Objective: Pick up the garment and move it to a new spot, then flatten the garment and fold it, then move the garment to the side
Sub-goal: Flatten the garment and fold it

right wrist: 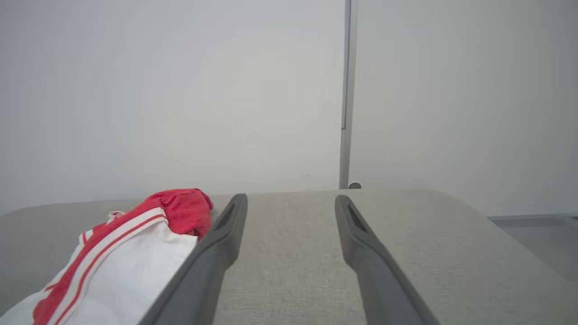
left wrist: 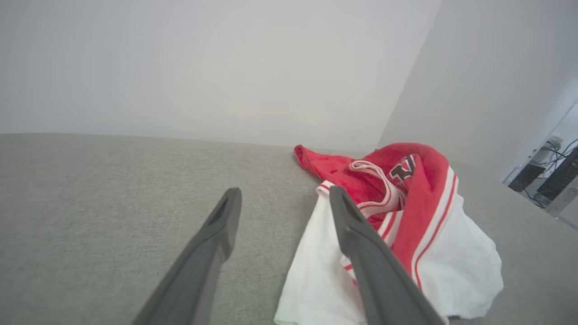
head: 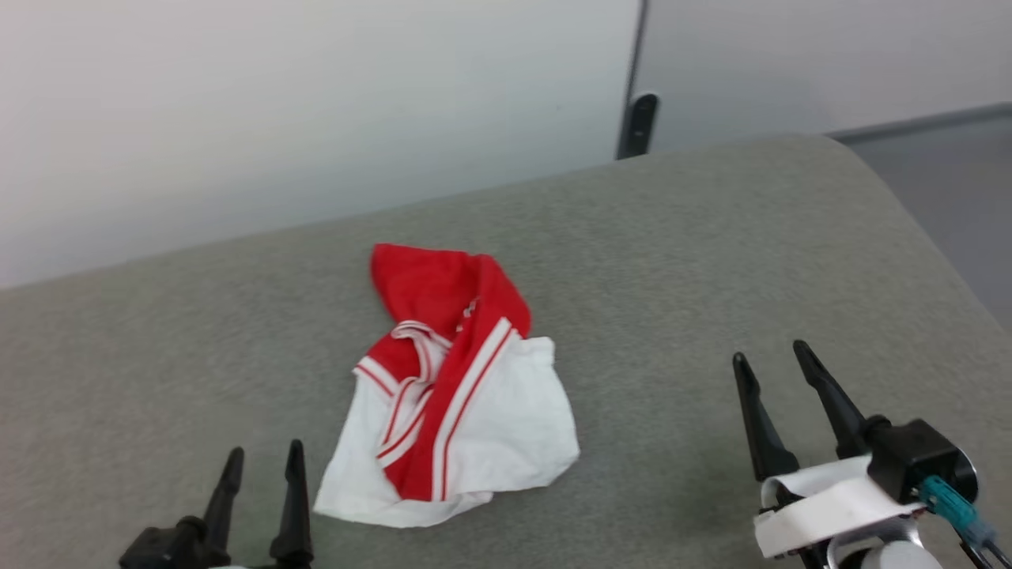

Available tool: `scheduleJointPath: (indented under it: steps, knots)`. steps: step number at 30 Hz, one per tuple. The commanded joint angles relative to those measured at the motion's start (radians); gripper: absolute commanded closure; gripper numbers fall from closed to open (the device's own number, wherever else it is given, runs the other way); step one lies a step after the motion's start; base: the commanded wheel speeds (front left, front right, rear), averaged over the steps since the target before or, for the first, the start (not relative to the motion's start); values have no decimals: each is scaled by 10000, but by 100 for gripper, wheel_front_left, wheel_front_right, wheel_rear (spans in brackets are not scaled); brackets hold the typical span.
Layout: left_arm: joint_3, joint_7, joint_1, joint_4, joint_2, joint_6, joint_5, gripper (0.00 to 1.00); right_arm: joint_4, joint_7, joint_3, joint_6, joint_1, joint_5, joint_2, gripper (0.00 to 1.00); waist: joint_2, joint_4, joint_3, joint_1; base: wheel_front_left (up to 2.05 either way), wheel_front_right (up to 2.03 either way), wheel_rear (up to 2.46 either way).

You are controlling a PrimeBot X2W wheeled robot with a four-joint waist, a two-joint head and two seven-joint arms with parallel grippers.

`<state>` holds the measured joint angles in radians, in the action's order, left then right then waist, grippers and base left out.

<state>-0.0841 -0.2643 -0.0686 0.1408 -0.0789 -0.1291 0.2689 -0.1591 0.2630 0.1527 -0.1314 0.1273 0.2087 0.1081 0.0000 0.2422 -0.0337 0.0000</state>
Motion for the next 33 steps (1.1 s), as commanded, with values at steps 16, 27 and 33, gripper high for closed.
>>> scheduleJointPath:
  steps: [16,27,33]
  knots:
    - [1846,6451,1482,1059,-3497,-21,5102,0,-205,16,-368,13,-105,113,-30,0,0,688,-216,0,0,0,0]
    - [2346,9790,2857,2852,-4386,124,6423,0,-481,17,-190,13,306,214,-67,0,0,1050,-403,0,0,0,0]
    - [2379,10551,3371,3476,-4340,414,6718,0,-592,17,-314,13,375,256,-124,0,0,1192,-553,0,0,0,0]
